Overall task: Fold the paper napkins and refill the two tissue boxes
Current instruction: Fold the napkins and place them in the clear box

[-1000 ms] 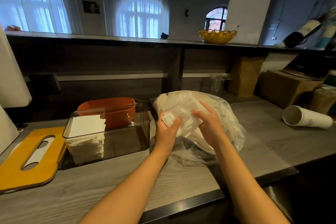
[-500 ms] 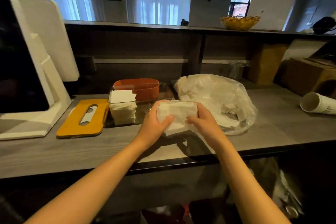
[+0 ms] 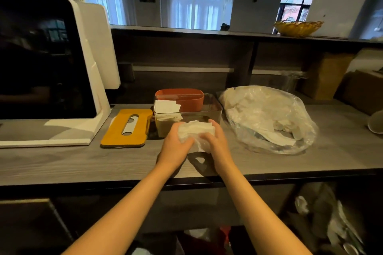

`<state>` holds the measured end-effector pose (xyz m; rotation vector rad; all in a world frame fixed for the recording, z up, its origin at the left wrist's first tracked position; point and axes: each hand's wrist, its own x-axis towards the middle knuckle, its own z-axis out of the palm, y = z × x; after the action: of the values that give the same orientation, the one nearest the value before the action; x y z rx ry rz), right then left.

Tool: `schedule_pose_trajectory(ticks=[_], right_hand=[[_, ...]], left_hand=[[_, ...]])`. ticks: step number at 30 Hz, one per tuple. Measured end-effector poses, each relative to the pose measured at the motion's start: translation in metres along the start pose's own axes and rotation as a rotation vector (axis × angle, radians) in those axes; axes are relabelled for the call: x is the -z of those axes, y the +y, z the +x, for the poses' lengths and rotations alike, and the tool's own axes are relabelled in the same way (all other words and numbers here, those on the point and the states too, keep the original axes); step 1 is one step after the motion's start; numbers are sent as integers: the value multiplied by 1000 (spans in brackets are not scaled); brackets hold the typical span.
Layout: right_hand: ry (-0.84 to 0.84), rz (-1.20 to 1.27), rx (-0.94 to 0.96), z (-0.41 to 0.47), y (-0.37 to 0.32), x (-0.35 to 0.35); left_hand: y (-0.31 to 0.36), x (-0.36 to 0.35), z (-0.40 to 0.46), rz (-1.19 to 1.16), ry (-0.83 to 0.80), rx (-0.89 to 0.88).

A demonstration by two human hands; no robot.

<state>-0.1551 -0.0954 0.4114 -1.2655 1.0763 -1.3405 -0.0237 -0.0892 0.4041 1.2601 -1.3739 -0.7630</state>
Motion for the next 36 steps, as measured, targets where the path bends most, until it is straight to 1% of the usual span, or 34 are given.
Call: schedule_pose_trajectory(ticks=[2, 4, 6, 9, 11, 13, 15, 16, 19, 22, 23, 24, 27, 28, 31, 32, 35, 36], right_hand=[[138, -23, -33, 6, 1, -11], [277, -56, -22, 13, 3, -18], [379, -95, 6, 19, 5, -19], [447, -143, -8, 27, 11, -17], [436, -156, -9, 29, 12, -18], [401, -158, 7, 29, 11, -19], [387, -137, 18, 29, 12, -18], [397, -117, 4, 30, 14, -17], [410, -107, -19, 30, 14, -17], [318, -185, 4, 29, 11, -21], [298, -160, 6, 29, 11, -20], [298, -123, 2, 29, 11, -19], [382, -102, -13, 26, 13, -15], [385, -98, -8, 26, 12, -15], [280, -141, 30, 26, 12, -18], [285, -140, 26, 28, 13, -18], [418, -63, -18, 30, 15, -14], [407, -62, -11, 31, 14, -14]], left_hand=[[4, -12, 0, -114, 60, 68], [6, -23, 2, -208, 143, 109], [7, -27, 4, -200, 242, 130], [4, -25, 10, -164, 380, 176], [3, -23, 12, -201, 400, 181], [4, -24, 10, -269, 350, 163], [5, -26, 9, -246, 297, 112], [5, -26, 9, -211, 297, 101], [6, -26, 10, -176, 372, 145], [6, -28, 11, -132, 388, 160], [6, -29, 12, -116, 393, 172], [7, -30, 12, -102, 409, 186], [8, -30, 14, -108, 489, 198], [8, -30, 14, -140, 495, 185], [7, -31, 11, -164, 446, 140], [6, -31, 12, -153, 440, 132], [5, -31, 13, -137, 497, 150], [5, -31, 14, -149, 491, 148]])
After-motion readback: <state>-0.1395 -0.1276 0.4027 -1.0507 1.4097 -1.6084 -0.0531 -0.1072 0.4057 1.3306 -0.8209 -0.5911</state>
